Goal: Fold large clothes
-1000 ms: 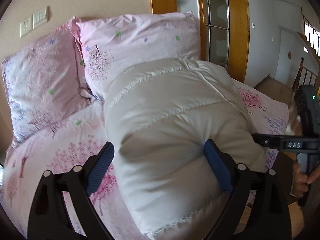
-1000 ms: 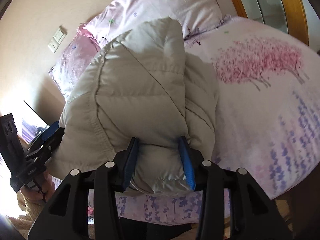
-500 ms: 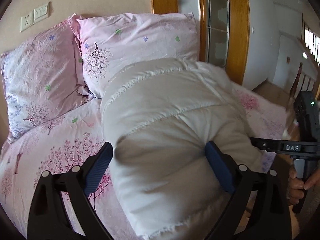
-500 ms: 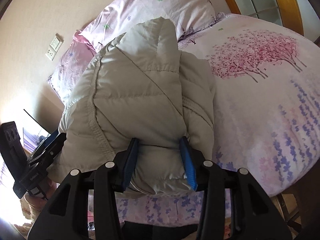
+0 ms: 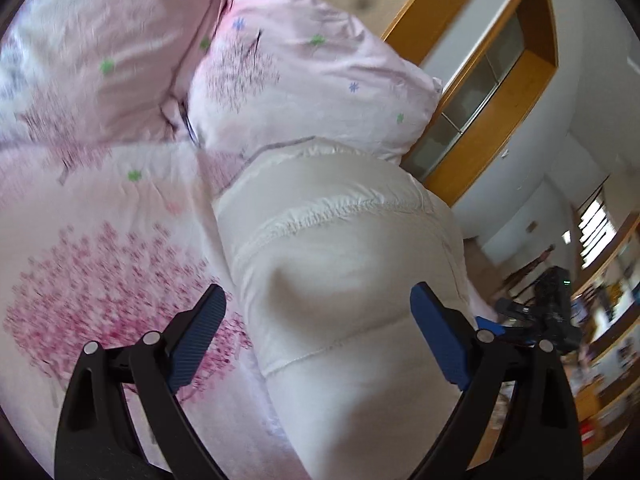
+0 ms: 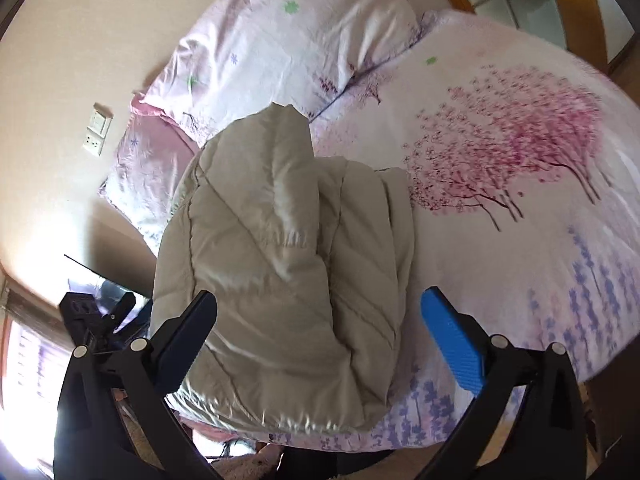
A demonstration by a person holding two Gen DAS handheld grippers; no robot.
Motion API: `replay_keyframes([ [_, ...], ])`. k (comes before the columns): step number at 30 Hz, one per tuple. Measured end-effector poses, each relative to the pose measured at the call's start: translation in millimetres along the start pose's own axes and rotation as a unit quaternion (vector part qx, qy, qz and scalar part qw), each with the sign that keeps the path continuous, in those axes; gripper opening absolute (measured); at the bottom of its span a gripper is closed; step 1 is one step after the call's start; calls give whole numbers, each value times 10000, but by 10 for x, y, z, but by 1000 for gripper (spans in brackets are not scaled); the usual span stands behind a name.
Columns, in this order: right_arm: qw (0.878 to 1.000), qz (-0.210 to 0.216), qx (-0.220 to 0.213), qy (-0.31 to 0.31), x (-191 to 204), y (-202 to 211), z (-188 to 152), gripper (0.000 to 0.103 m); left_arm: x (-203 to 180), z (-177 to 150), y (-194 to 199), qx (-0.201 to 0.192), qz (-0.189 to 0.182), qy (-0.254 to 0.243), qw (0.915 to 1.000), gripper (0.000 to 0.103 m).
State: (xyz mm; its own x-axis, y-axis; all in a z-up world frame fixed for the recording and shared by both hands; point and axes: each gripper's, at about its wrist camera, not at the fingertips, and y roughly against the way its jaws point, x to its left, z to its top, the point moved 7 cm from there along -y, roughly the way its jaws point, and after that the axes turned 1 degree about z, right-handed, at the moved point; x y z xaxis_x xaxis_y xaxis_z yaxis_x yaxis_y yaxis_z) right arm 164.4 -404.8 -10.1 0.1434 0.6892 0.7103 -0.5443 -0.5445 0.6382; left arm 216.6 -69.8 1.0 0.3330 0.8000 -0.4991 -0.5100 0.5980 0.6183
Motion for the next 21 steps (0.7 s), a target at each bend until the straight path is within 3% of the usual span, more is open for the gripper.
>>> replay_keyframes([
  [6, 9964, 168, 712, -434, -193, -423, 113, 102, 24, -81, -307, 535, -358, 266, 9976, 93],
  [12, 9845, 802, 1356, -774, -239, -744, 63, 102, -17, -121, -462, 731, -535, 259, 9956, 99],
  [17, 9810, 945, 1548, -686, -197, -870, 43, 102, -50, -115, -586, 809, -455, 59, 9957, 101],
  [21, 9809, 1036, 1523, -620, -193, -895, 19, 102, 26, -136, -628, 869, -663, 181, 9938, 101],
])
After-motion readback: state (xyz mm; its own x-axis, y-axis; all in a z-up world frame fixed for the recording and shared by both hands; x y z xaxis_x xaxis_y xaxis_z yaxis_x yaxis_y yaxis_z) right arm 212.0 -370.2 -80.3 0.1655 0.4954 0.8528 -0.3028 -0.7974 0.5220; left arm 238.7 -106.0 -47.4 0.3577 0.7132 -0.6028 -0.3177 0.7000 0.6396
